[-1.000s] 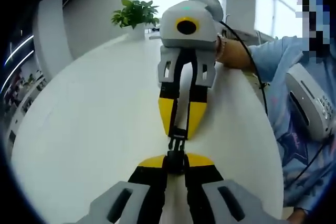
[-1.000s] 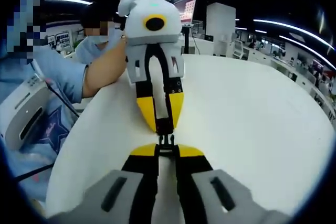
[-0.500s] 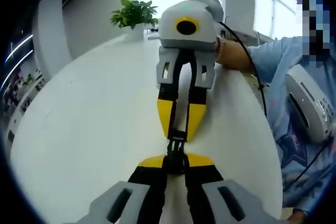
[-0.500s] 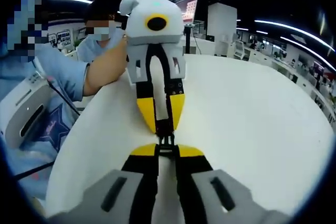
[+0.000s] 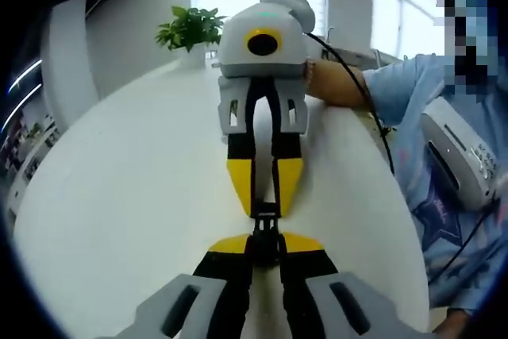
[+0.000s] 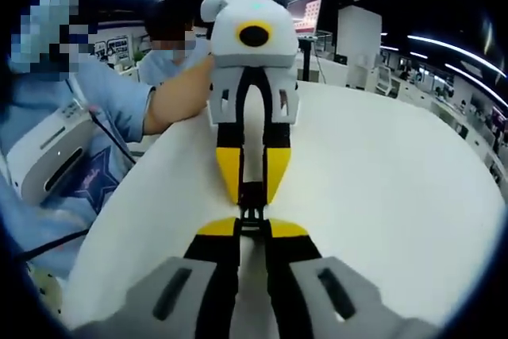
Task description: Snap the two parts of the plastic buckle together until the buckle closes and remains connected.
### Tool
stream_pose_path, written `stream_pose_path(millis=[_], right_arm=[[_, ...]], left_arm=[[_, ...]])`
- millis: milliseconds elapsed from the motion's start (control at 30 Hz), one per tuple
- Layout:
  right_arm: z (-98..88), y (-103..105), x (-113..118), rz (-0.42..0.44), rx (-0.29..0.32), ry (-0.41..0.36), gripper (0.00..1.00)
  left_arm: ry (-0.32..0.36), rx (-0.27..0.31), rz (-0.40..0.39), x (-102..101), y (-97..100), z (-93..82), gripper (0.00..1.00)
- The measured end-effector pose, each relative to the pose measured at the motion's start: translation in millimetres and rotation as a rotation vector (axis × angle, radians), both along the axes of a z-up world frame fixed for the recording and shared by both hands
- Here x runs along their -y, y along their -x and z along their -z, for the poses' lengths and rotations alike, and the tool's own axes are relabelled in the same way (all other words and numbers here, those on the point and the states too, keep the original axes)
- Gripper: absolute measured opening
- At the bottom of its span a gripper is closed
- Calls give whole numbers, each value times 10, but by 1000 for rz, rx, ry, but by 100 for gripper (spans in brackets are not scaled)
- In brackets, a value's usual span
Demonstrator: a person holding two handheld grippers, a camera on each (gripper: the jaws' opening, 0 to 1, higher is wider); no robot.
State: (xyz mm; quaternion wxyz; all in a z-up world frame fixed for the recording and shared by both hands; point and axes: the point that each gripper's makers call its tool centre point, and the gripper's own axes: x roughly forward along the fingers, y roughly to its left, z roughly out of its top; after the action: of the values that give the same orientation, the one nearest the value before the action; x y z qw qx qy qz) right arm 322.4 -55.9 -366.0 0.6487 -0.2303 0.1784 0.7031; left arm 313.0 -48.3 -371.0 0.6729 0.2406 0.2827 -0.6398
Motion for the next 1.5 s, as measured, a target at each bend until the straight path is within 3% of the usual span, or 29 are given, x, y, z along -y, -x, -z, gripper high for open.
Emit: stream_pose_path(millis=[233,500,800,933,1000,1500], right_arm=[[9,39,10,-27,6,5,12],[7,56,27,-16,16,10,13],[1,49,82,23,-3,-10,21],[-3,57,90,26,-8,-14,18],[-5,44,90,27,1,-12,13],[-20,22,56,55,-6,-25,12]], left_arm=[[4,17,8,-11,9,-3,13],[2,37,-15,-36,-37,-6,22],[-24,4,-9,-63,17,0,15],[-29,9,-5,-54,31,-3,13],[-29,3,-11,-50,30,-4,13],[-45,-14,-37,-45,24,2,12]])
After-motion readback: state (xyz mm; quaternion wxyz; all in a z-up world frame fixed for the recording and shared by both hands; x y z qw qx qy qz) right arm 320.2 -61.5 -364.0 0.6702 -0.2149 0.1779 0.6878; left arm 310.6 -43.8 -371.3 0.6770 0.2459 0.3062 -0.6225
